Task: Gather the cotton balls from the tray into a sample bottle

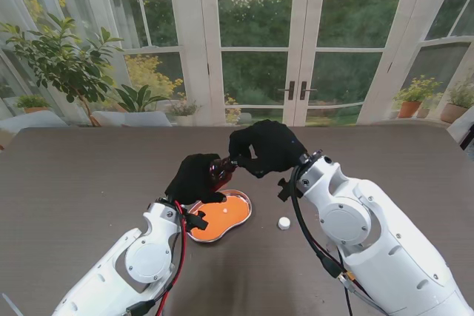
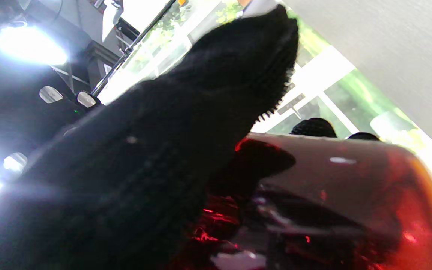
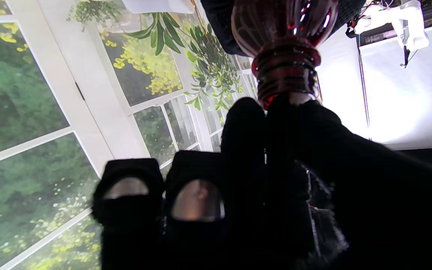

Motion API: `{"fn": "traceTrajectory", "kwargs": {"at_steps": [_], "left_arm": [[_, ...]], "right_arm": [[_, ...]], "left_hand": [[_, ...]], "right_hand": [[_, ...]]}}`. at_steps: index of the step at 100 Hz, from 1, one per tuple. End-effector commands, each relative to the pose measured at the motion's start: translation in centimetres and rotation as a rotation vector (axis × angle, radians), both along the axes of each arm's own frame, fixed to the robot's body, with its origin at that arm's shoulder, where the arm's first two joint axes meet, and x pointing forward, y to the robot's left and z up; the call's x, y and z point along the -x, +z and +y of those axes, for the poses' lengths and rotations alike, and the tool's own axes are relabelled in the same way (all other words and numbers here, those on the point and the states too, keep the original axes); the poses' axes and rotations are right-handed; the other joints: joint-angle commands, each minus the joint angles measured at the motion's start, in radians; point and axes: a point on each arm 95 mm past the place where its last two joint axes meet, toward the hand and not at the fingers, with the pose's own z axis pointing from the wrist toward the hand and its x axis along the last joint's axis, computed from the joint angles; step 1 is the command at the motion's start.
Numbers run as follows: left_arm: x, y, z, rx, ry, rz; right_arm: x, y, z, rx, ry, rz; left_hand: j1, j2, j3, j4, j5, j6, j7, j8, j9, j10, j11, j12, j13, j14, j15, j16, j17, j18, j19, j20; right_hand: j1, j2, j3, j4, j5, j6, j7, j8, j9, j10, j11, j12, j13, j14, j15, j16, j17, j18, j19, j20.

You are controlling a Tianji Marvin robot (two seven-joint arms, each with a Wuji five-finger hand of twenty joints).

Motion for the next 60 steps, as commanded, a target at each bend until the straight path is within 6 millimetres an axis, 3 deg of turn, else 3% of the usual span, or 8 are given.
{"fn": "traceTrajectory", "kwargs": {"at_steps": [1, 22, 46, 60], "left_arm": [[0.05, 0.37, -0.5, 0.008, -0.016, 0.0], [0.02, 0.39, -0.5, 0.007, -0.017, 0.001], [-0.06, 0.46, -0.57, 0.009, -0.016, -0.001], [-0.12, 0.52, -0.64, 0.013, -0.015, -0.002]], "right_arm": [[0.24, 0.12, 0.27, 0.002, 0.007, -0.008], [0.11, 0.27, 0.12, -0.005, -0.008, -0.045], [0.18, -0.03, 0.07, -0.005, 0.001, -0.034], [0.22, -0.48, 0.58, -0.013, -0.002, -0.05]], "left_hand": [[0.09, 1.057, 0.074, 0.035, 0.104, -0.063, 0.305, 0.054, 0.088, 0.035, 0.114, 0.05, 0.117, 0.044, 0.478, 0.065, 0.113, 0.024, 0.606, 0.043], [0.09, 1.057, 0.074, 0.035, 0.103, -0.063, 0.305, 0.054, 0.088, 0.035, 0.114, 0.05, 0.117, 0.044, 0.478, 0.065, 0.113, 0.024, 0.606, 0.043], [0.09, 1.058, 0.074, 0.035, 0.102, -0.063, 0.304, 0.054, 0.086, 0.037, 0.113, 0.05, 0.117, 0.044, 0.478, 0.065, 0.113, 0.024, 0.606, 0.043], [0.09, 1.058, 0.074, 0.035, 0.102, -0.063, 0.304, 0.054, 0.085, 0.037, 0.112, 0.05, 0.117, 0.044, 0.478, 0.065, 0.113, 0.024, 0.606, 0.043]], "right_hand": [[0.033, -0.036, 0.094, 0.019, 0.014, -0.03, -0.008, -0.028, -0.014, 0.016, -0.009, 0.004, 0.02, -0.036, 0.0, -0.01, -0.007, -0.035, 0.037, 0.03], [0.006, -0.177, 0.074, -0.005, 0.021, -0.035, 0.013, -0.002, -0.014, 0.009, -0.013, 0.002, 0.021, -0.046, -0.018, -0.017, -0.002, -0.038, 0.029, 0.027], [0.032, -0.165, 0.085, 0.006, 0.033, -0.02, 0.017, -0.004, -0.004, 0.013, -0.012, -0.005, 0.021, -0.043, -0.018, -0.016, -0.002, -0.036, 0.029, 0.025], [0.003, -0.168, 0.042, -0.004, 0.066, -0.017, 0.033, -0.006, 0.032, 0.009, -0.002, -0.011, 0.022, -0.052, 0.006, -0.004, 0.022, -0.031, 0.035, 0.023]]}}
